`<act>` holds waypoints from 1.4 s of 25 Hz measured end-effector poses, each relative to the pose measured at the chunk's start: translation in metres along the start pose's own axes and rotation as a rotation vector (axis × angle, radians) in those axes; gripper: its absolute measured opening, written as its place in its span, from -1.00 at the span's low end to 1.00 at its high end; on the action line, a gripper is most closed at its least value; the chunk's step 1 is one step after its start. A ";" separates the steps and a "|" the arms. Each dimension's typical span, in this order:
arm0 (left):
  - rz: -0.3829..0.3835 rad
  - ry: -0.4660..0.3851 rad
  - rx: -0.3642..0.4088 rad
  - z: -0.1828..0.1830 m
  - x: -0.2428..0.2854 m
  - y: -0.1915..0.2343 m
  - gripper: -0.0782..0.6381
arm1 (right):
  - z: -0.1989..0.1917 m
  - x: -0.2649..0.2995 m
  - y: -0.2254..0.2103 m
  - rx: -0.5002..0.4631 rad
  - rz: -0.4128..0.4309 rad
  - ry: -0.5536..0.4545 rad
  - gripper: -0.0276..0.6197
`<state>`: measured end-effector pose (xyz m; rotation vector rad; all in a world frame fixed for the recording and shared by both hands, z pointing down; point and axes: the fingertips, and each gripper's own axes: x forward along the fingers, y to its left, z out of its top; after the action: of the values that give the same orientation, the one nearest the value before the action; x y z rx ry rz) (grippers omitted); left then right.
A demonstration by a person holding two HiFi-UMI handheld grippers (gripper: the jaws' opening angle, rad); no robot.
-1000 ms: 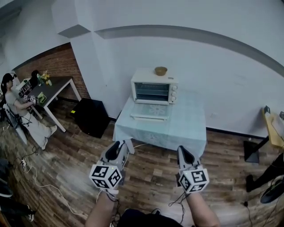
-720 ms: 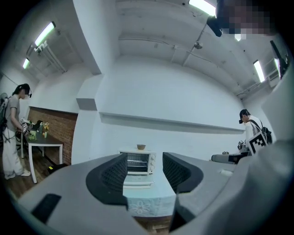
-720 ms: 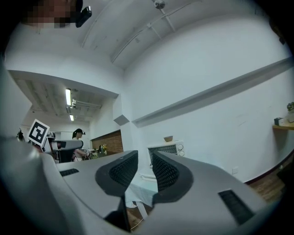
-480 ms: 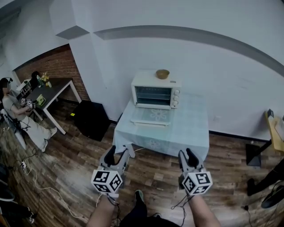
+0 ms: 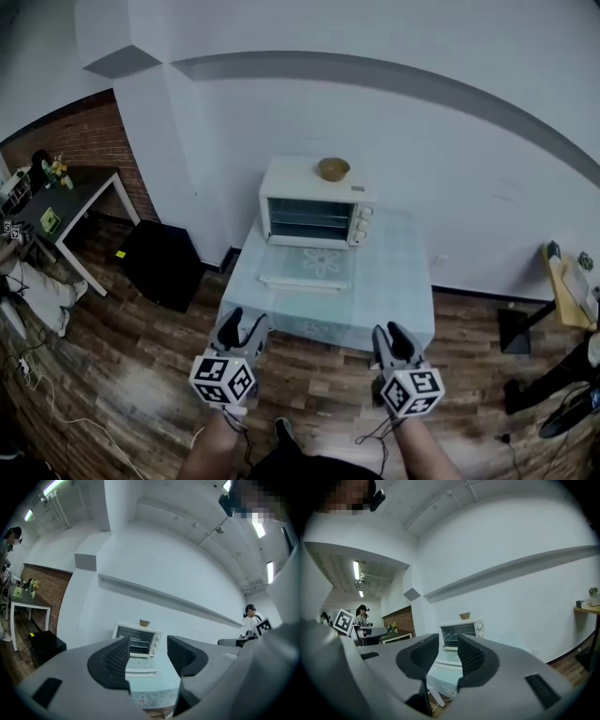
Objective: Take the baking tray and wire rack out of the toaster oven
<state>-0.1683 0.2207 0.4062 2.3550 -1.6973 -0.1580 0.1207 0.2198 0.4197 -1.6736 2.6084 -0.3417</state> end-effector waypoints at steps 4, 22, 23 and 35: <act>-0.023 0.007 -0.039 0.004 0.036 0.039 -0.10 | 0.006 0.044 0.001 -0.006 -0.032 0.009 -0.52; -0.022 0.098 -0.158 -0.022 0.162 0.132 -0.10 | -0.025 0.202 -0.022 0.064 -0.039 0.089 -0.53; -0.013 0.102 -0.155 -0.022 0.170 0.134 -0.10 | -0.026 0.212 -0.028 0.075 -0.031 0.089 -0.53; 0.068 0.138 -0.281 -0.027 0.273 0.146 -0.11 | -0.039 0.326 -0.093 0.221 0.104 0.164 -0.56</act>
<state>-0.2086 -0.0781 0.4825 2.0535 -1.5740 -0.2028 0.0601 -0.1046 0.5077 -1.4926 2.6386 -0.7614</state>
